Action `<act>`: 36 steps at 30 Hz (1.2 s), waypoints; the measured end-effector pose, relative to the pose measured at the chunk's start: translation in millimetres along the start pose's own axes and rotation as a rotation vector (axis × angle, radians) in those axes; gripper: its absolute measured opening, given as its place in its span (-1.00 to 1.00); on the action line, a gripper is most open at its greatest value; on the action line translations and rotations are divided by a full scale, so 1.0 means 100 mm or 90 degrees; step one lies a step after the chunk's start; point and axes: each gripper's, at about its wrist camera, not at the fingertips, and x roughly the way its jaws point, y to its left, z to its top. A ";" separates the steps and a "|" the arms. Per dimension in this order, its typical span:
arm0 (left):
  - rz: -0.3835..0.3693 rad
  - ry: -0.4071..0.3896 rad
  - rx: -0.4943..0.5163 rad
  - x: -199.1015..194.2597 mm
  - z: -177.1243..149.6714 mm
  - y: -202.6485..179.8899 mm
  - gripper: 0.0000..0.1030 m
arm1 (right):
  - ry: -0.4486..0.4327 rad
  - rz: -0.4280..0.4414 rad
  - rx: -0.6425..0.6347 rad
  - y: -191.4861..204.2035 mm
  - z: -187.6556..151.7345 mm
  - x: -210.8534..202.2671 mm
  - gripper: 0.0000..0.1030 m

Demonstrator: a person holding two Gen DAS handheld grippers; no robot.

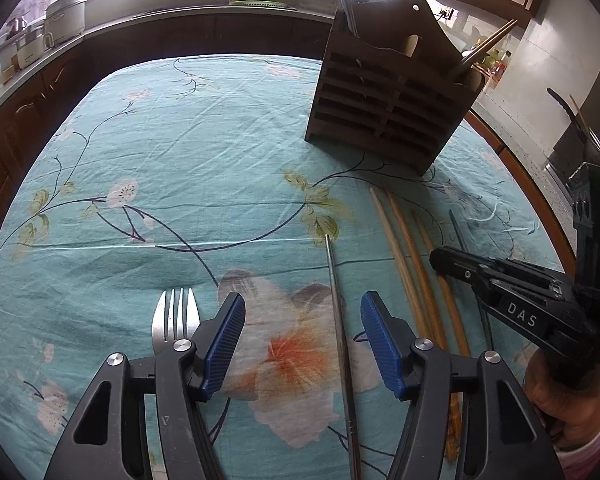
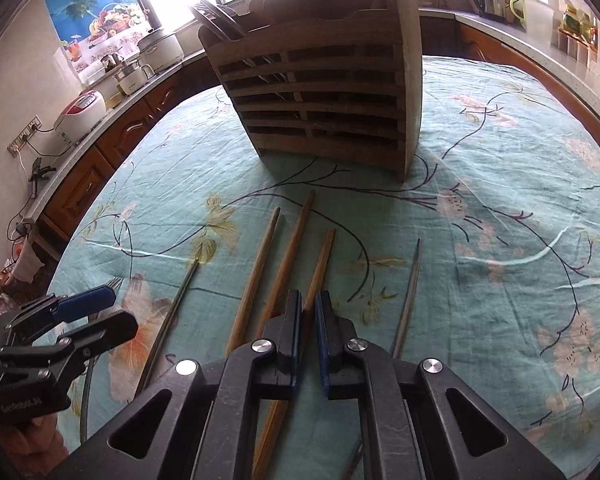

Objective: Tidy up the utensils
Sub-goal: 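Grasp a metal chopstick with the left gripper while the right gripper grasps a wooden chopstick, then lift both chopsticks and carry them above the wooden holder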

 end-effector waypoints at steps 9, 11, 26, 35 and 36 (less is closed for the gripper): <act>0.033 0.032 0.040 0.33 0.16 -0.15 0.03 | -0.003 -0.007 0.025 -0.12 0.12 0.04 -0.76; 0.047 0.032 0.049 0.39 0.20 -0.20 0.03 | -0.003 -0.009 0.022 -0.10 0.16 0.07 -0.73; 0.056 0.024 0.111 0.51 0.24 -0.39 -0.91 | -0.003 -0.031 -0.003 -0.06 0.23 0.10 -0.83; -0.015 -0.001 0.047 0.14 0.24 -0.13 -0.95 | -0.050 0.028 0.038 -0.08 0.18 -0.35 -0.88; -0.022 -0.007 0.043 0.07 0.24 -0.11 -0.95 | -0.055 0.035 0.040 -0.07 0.17 -0.41 -0.88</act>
